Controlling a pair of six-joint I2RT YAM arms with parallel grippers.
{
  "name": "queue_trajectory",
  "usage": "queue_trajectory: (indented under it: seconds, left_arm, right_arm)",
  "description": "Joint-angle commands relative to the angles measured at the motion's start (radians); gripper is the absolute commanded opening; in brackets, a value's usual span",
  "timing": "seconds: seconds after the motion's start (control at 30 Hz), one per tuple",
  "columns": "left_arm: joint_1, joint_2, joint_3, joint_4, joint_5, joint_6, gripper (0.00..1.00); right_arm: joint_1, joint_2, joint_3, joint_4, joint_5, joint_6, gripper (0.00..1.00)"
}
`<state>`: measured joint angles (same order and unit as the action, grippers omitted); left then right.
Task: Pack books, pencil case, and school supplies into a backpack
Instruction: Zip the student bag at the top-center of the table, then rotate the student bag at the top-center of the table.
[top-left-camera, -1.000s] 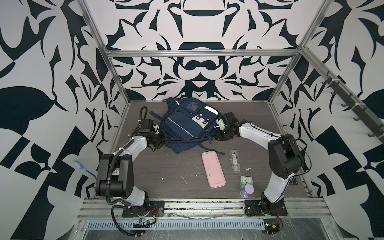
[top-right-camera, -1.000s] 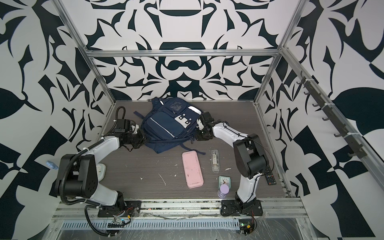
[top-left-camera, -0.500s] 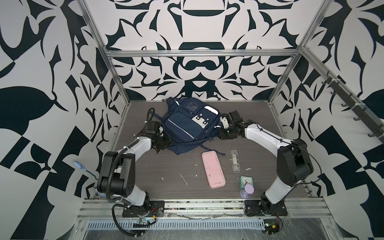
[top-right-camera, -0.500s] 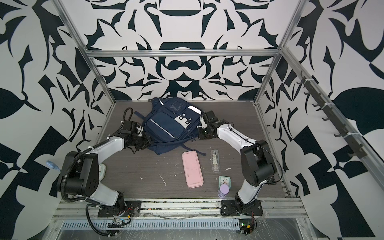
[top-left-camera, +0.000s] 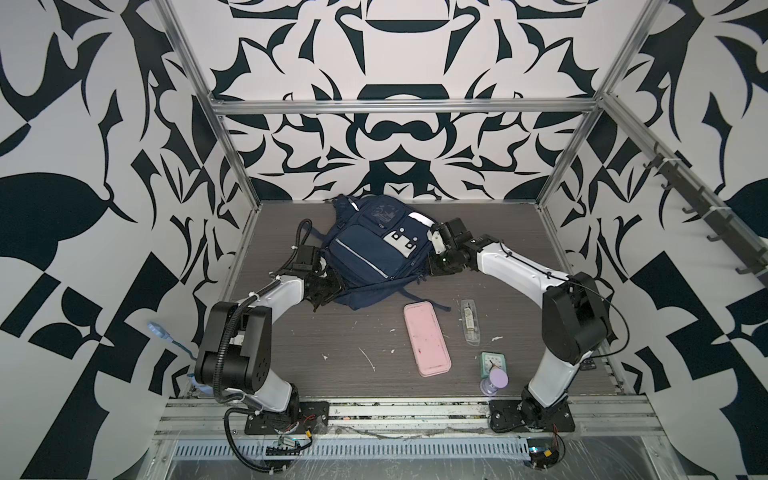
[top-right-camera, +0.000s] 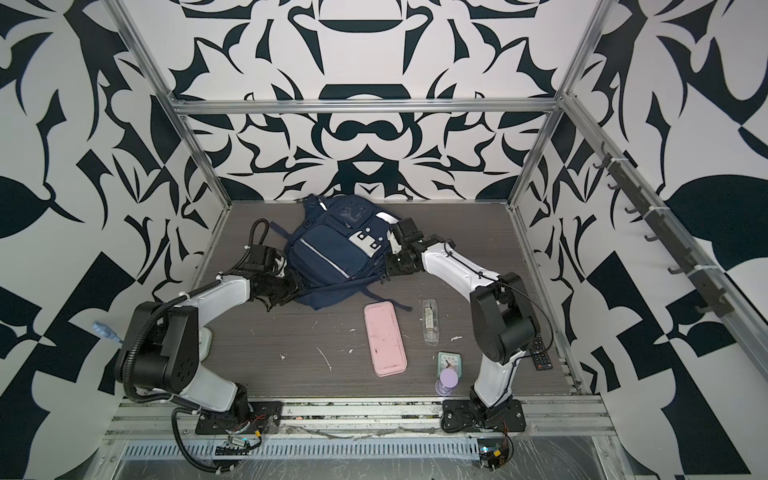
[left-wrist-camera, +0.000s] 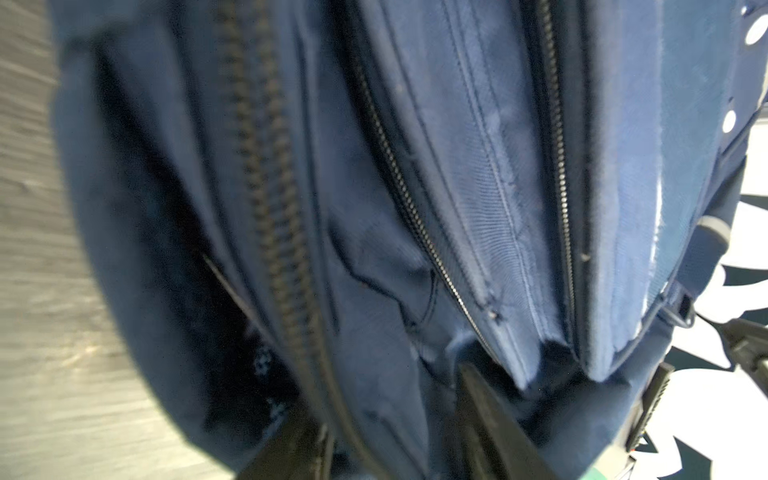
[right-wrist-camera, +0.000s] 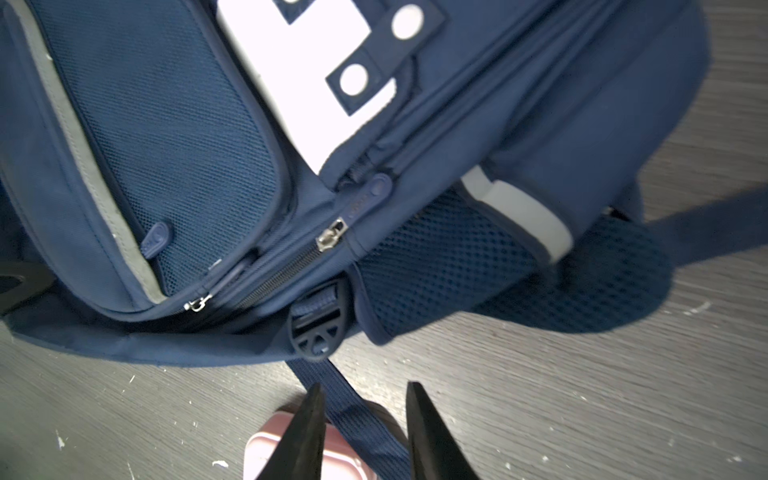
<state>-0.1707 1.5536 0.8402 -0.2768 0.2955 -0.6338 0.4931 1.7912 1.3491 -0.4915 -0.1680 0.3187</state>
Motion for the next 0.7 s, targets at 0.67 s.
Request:
queue_trajectory:
  seconds: [0.67]
  left_arm:
    - [-0.017, -0.057, 0.246, -0.196, -0.001, -0.009, 0.72]
  right_arm:
    - [0.058, 0.115, 0.196, -0.013, -0.017, -0.022, 0.37]
